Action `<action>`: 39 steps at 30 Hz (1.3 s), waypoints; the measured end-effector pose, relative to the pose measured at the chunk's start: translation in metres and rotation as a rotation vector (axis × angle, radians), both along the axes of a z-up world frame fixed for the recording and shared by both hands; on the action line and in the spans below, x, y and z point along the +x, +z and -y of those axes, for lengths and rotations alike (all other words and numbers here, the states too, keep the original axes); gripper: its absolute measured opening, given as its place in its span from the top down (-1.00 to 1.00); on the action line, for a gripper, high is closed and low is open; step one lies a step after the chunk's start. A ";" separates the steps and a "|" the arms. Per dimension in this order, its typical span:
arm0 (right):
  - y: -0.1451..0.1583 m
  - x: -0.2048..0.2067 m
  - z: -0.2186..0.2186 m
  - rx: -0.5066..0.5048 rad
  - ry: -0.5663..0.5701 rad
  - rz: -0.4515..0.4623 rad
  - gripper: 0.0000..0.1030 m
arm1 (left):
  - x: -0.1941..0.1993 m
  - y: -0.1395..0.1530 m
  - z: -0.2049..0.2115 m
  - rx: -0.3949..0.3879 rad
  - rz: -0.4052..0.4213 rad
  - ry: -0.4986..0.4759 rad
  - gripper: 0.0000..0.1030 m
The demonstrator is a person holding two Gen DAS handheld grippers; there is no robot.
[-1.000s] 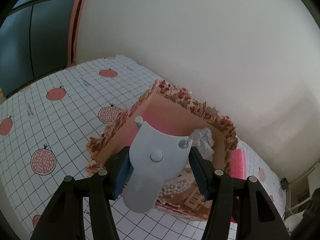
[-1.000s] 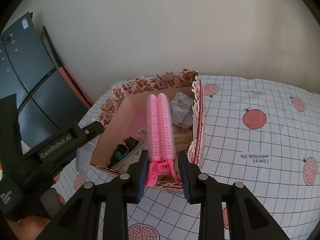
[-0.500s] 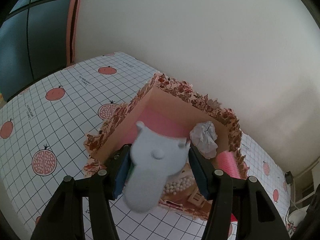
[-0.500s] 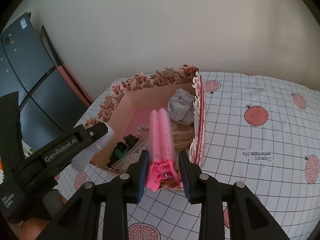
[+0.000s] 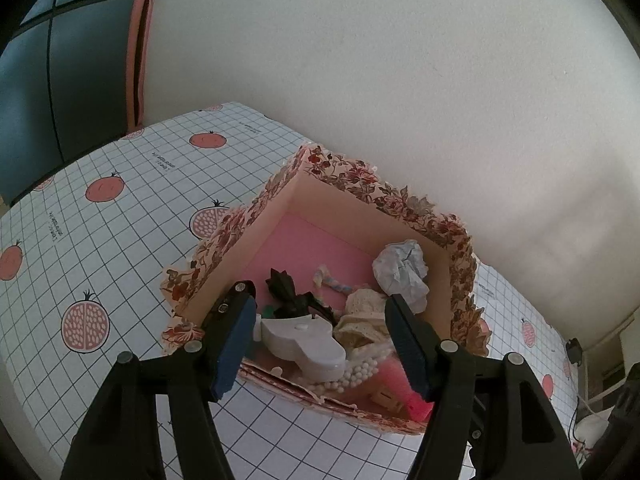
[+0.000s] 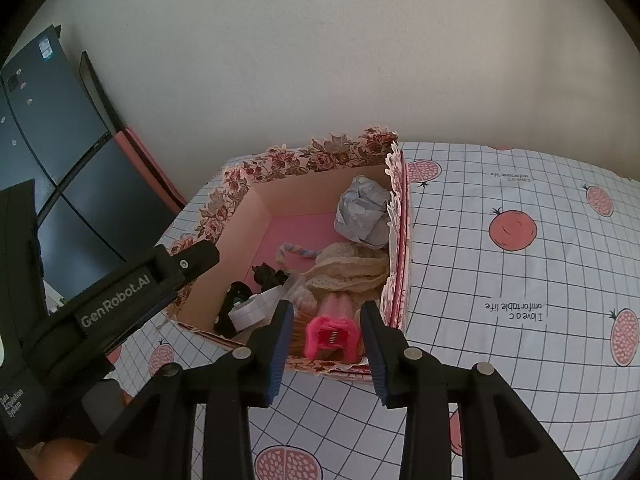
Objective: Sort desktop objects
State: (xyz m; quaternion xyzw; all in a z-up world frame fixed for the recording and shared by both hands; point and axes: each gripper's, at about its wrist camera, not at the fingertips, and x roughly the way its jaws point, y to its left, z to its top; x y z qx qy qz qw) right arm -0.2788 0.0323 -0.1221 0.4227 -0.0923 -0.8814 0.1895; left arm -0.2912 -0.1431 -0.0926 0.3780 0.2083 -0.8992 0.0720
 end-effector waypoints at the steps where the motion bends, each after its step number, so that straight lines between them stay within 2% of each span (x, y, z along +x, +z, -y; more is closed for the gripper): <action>1: 0.000 0.000 0.000 0.001 0.000 0.000 0.24 | 0.000 0.001 0.000 -0.002 -0.001 -0.001 -0.32; 12: 0.010 0.005 -0.007 -0.009 -0.010 -0.011 0.24 | 0.002 0.011 -0.007 -0.021 0.003 -0.018 -0.33; 16: 0.013 0.007 -0.010 -0.018 -0.006 -0.004 0.24 | 0.002 0.016 -0.016 -0.056 0.020 -0.042 -0.55; 17: 0.015 0.008 -0.011 -0.006 -0.011 -0.011 0.19 | 0.002 0.018 -0.019 -0.065 0.020 -0.046 -0.58; 18: 0.017 0.009 -0.013 0.000 -0.015 -0.019 0.05 | 0.003 0.020 -0.020 -0.068 0.018 -0.048 -0.61; 21: 0.023 0.011 -0.021 -0.016 -0.026 -0.028 -0.02 | 0.005 0.025 -0.023 -0.051 0.010 -0.048 -0.64; 23: 0.025 0.011 -0.029 -0.009 -0.047 -0.028 -0.15 | 0.005 0.027 -0.025 -0.051 0.012 -0.044 -0.76; 24: 0.025 0.011 -0.032 -0.009 -0.054 -0.025 -0.29 | 0.005 0.028 -0.027 -0.055 0.014 -0.042 -0.82; 25: 0.025 0.011 -0.035 -0.009 -0.062 -0.022 -0.34 | 0.005 0.028 -0.029 -0.057 0.017 -0.043 -0.82; 32: 0.026 0.010 -0.064 0.003 -0.124 0.009 -0.58 | 0.004 0.033 -0.054 -0.087 0.027 -0.081 -0.83; 36: 0.028 0.010 -0.083 0.005 -0.154 0.023 -0.73 | 0.003 0.037 -0.071 -0.124 0.029 -0.114 -0.98; 39: 0.030 0.009 -0.097 0.012 -0.169 0.032 -0.83 | 0.004 0.040 -0.082 -0.127 0.020 -0.124 -0.99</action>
